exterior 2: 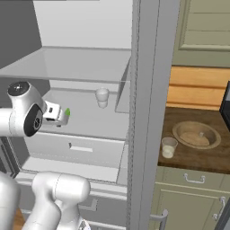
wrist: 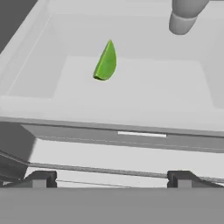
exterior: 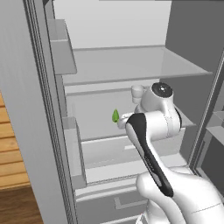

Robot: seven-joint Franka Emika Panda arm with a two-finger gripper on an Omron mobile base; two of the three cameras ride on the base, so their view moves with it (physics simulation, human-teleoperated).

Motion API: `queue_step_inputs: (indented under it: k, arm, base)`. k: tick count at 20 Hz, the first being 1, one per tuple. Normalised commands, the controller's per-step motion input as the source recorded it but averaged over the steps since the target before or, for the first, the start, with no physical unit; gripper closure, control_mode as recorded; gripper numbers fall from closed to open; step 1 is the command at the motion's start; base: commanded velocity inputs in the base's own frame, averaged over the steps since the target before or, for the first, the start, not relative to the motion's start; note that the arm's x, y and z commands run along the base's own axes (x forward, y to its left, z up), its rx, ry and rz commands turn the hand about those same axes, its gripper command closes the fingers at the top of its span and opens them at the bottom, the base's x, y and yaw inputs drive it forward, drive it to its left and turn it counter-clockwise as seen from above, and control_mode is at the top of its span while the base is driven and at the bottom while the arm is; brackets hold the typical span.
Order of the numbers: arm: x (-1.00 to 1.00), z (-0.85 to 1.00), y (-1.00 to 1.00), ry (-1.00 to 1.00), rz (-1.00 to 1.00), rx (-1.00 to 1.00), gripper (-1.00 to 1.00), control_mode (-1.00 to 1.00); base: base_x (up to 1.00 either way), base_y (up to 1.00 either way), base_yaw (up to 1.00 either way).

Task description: Grab a lemon wedge from the fridge and one ice cube from the ice bowl, and put them in the glass of lemonade.

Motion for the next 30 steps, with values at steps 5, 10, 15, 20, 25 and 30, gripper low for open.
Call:
queue_step_inputs:
  k: [5,10,15,20,25,30]
  arm:
    - [0.64,-0.05,0.25,-0.11,0.00,-0.01,-1.00,-1.00]
    - [0.39,0.00,0.10,0.00,0.00,-0.03,-1.00,-1.00]
    - [0.37,-0.06,0.01,0.00,0.00,-0.03,-1.00,-1.00]
    - [0.48,-0.36,0.00,0.00,0.00,0.00,-1.00,-1.00]
    - [0.41,-0.14,0.04,0.00,0.00,0.00,-1.00,-1.00]
    - [0.48,-0.16,0.18,0.01,0.00,-0.01,-1.00,-1.00]
  base:
    - [0.00,0.00,0.00]
    - [0.00,0.00,0.00]
    - [0.00,0.00,0.00]
    - [0.00,0.00,0.00]
    - [0.00,0.00,0.00]
    - [0.00,0.00,0.00]
